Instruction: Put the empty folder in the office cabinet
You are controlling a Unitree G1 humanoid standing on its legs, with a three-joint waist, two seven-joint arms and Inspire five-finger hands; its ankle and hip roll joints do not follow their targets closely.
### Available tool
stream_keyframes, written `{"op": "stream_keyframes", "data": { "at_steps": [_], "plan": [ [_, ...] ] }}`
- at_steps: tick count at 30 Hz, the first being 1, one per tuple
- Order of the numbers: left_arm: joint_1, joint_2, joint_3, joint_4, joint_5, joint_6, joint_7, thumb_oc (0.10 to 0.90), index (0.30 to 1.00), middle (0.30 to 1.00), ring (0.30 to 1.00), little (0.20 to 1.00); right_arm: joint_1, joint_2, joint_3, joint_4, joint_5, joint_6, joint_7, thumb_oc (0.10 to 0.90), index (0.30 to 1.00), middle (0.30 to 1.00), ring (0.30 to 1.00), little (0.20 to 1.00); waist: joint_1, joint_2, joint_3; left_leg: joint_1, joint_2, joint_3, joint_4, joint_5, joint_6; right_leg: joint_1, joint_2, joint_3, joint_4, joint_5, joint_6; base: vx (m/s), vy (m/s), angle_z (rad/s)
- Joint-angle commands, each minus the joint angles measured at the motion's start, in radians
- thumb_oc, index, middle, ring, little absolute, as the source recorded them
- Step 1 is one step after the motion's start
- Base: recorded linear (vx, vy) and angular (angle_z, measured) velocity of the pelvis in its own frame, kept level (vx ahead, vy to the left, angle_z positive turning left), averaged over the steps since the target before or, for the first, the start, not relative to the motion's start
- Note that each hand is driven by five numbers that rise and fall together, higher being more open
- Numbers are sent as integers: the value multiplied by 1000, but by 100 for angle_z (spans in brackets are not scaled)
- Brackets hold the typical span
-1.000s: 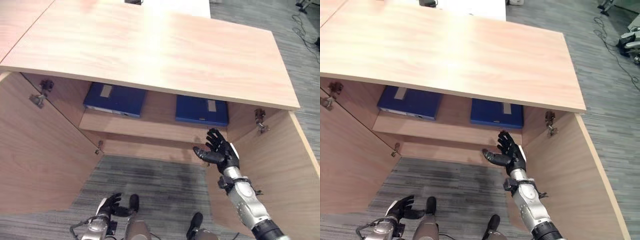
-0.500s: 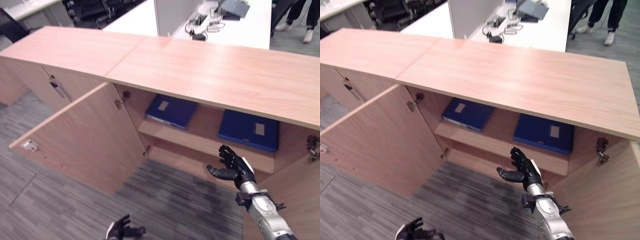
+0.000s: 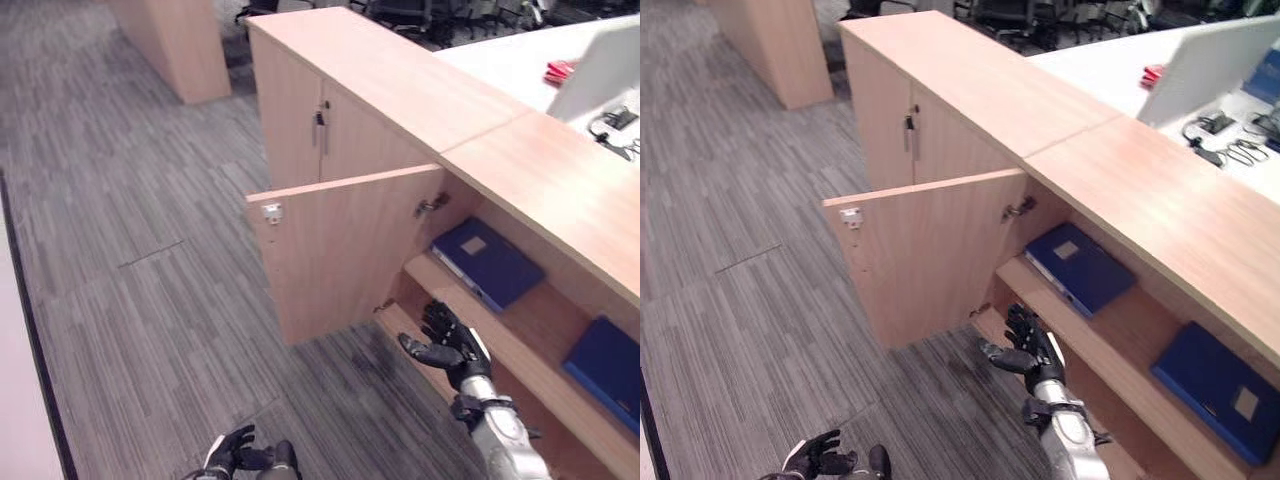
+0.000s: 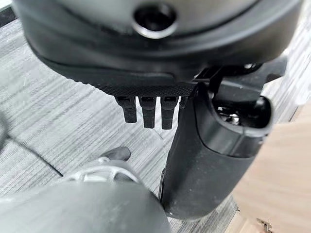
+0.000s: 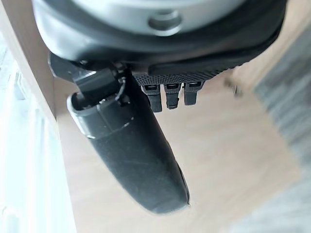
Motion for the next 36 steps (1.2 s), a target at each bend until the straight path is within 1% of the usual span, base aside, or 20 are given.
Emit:
{"op": "stream_keyframes", "data": {
  "at_steps": [1, 2, 3, 4, 5, 6, 7, 8, 9, 10, 12, 13, 20, 23, 24, 28, 29, 30, 31, 36],
  "plan": [
    [-33, 36, 14, -52, -19, -34, 26, 800, 900, 900, 900, 900, -96, -85, -23, -87, 38, -80, 16, 800, 900, 900, 900, 900, -18, 42, 31, 182, 82, 1, -176, -49, -96, -95, 155, 120, 36, -310, 238, 212, 524, 10],
    [-39, 28, 11, -50, -31, -37, 31, 800, 900, 900, 900, 900, -88, -100, -24, -93, 40, -82, 22, 800, 900, 900, 900, 900, -33, 59, 45, 185, 54, -32, -178, -36, -78, -174, 280, 209, 48, -387, 219, 143, 387, 23],
    [-39, 27, 10, -50, -31, -37, 31, 800, 900, 900, 900, 900, -87, -100, -25, -93, 40, -82, 22, 800, 900, 900, 900, 900, -32, 59, 44, 185, 54, -31, -178, -37, -79, -176, 280, 211, 50, -389, 219, 122, 284, 29],
    [-40, 19, 4, -37, -28, -38, 33, 800, 900, 900, 900, 900, -79, -107, -30, -98, 46, -86, 25, 800, 900, 900, 900, 900, -41, 70, 51, 186, 41, -56, -178, -39, -74, -195, 334, 212, 49, -449, 198, 150, 155, 69],
    [-43, 3, -7, -10, -20, -37, 36, 800, 900, 900, 900, 900, -71, -114, -38, -97, 61, -88, 28, 800, 900, 900, 900, 900, -49, 74, 55, 189, 20, -97, -178, -40, -75, -209, 412, 215, -28, -533, 152, 291, 164, 108],
    [-41, -10, -7, 17, -11, -37, 38, 800, 900, 900, 900, 900, -70, -118, -46, -78, 65, -93, 22, 800, 900, 900, 900, 900, -57, 69, 58, 197, -2, -134, -178, -51, -80, -248, 463, 255, -140, -524, 138, 244, 87, 111],
    [-41, -10, -7, 18, -11, -37, 38, 800, 900, 900, 900, 900, -71, -119, -46, -77, 65, -93, 22, 800, 900, 900, 900, 900, -57, 70, 58, 198, -1, -134, -178, -51, -80, -247, 465, 255, -142, -523, 138, 277, -43, 78],
    [-48, -21, -1, 46, 6, -36, 38, 800, 900, 900, 900, 900, -61, -119, -66, -68, 63, -98, 15, 800, 900, 900, 900, 900, -67, 65, 65, 209, -10, -165, -178, -64, -87, -281, 478, 298, -215, -493, 153, 128, -49, 46],
    [-49, -21, -1, 46, 6, -36, 38, 800, 900, 900, 900, 900, -61, -119, -66, -68, 63, -98, 15, 800, 900, 900, 900, 900, -69, 64, 63, 204, -11, -167, -178, -61, -87, -283, 477, 296, -220, -488, 152, 279, -128, 80],
    [-61, -34, -9, 69, 27, -40, 25, 800, 900, 900, 900, 900, -44, -114, -100, -59, 66, -104, 6, 800, 900, 900, 900, 900, -88, 71, 72, 212, -10, -202, -178, -73, -93, -301, 461, 336, -260, -465, 171, 138, -79, 92],
    [-65, -41, -18, 81, 38, -43, 21, 800, 900, 900, 900, 900, -32, -114, -112, -53, 72, -102, 7, 800, 900, 900, 900, 900, -98, 66, 67, 208, -23, -223, -178, -74, -95, -272, 458, 340, -312, -457, 169, 181, -91, 93],
    [-53, -56, -32, 91, 72, -43, 11, 800, 900, 900, 900, 900, -9, -109, -124, -42, 67, -102, 0, 800, 900, 900, 900, 900, -95, 60, 44, 208, -45, -235, -178, -85, -96, -211, 456, 324, -371, -445, 156, 172, -78, 104],
    [-49, -81, -50, 49, 58, -47, 10, 800, 900, 900, 900, 900, 16, -116, -128, -2, 67, -93, 3, 800, 900, 900, 900, 900, -96, 81, 13, 243, -35, -218, -172, -90, -120, -112, 469, 278, -439, -443, 150, 177, -109, 33],
    [-46, -77, -62, 5, 34, -54, 13, 800, 900, 900, 900, 900, 6, -133, -129, -5, 76, -89, 9, 800, 900, 900, 900, 900, -98, 76, 24, 204, -7, -182, -44, -108, -161, -80, 465, 256, -437, -477, 128, 46, -117, 2],
    [-53, -76, -65, -11, 18, -54, 16, 800, 900, 900, 900, 900, 2, -143, -128, -11, 79, -86, 10, 800, 900, 900, 900, 900, -93, 74, 39, 160, 9, -175, 73, -83, -197, -49, 470, 251, -451, -493, 110, 18, -102, 14],
    [-64, -76, -76, -28, 2, -56, 22, 800, 900, 900, 900, 900, -14, -154, -121, -13, 73, -84, 7, 800, 900, 900, 900, 900, -80, 64, 63, 86, 24, -191, 214, -25, -243, -15, 480, 247, -465, -518, 90, 13, -84, 13],
    [-65, -76, -76, -28, 2, -56, 22, 800, 900, 900, 900, 900, -15, -154, -121, -13, 74, -84, 8, 800, 900, 900, 900, 900, -81, 64, 64, 85, 25, -192, 216, -26, -244, -15, 481, 246, -465, -518, 89, 32, 38, -7],
    [-23, 34, -24, 28, 8, -67, -54, 800, 900, 900, 900, 900, -41, -177, -138, 8, 86, -82, 19, 800, 900, 900, 900, 900, -75, 77, 72, 74, 57, -172, 177, -28, -234, -12, 479, 251, -464, -522, 93, 137, 101, -7],
    [-58, 0, -40, 9, 4, -51, -31, 800, 900, 900, 900, 900, -43, -169, -111, -11, 71, -79, 22, 800, 900, 900, 900, 900, -67, 74, 60, 89, 62, -171, 72, -54, -198, -16, 486, 272, -463, -525, 101, 198, 122, -16],
    [-40, -17, -23, 44, 30, -42, -21, 800, 900, 900, 900, 900, -17, -149, -77, -1, 55, -56, 44, 800, 900, 900, 900, 900, -71, 89, 12, 167, 54, -156, -64, -45, -172, -6, 513, 309, -472, -525, 108, 155, 43, -53]
  ]
}}
